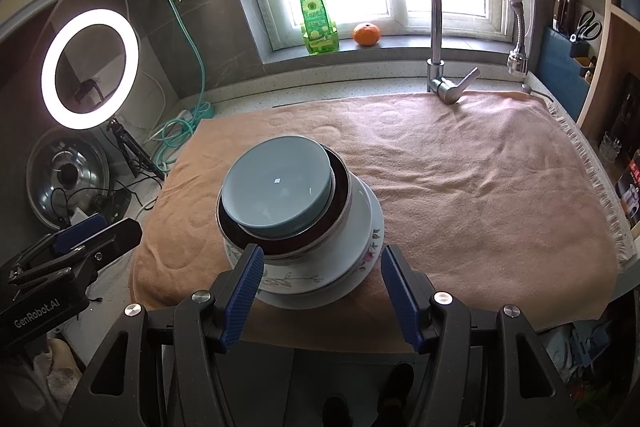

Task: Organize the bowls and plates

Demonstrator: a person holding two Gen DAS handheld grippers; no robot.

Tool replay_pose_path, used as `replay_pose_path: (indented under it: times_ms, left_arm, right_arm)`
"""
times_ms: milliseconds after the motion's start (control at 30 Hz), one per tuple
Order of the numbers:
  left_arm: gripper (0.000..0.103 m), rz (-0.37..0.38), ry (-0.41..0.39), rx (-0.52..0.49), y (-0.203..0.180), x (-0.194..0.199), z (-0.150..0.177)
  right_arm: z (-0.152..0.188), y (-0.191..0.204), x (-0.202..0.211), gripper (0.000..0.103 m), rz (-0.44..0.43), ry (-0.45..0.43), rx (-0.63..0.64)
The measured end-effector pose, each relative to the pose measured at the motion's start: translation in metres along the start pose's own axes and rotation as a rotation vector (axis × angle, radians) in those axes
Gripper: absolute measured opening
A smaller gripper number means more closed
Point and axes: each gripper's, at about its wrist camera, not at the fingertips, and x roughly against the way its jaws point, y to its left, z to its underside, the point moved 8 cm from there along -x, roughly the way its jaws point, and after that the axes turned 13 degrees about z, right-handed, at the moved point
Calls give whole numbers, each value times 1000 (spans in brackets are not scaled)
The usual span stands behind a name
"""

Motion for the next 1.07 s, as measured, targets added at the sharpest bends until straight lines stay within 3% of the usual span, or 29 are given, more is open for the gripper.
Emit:
replay_pose_path:
  times_ms: [1067]
  left_arm:
    - [72, 7, 10, 0, 8, -16, -12]
  right_arm:
    - [-11, 2, -13, 57, 3, 14, 5]
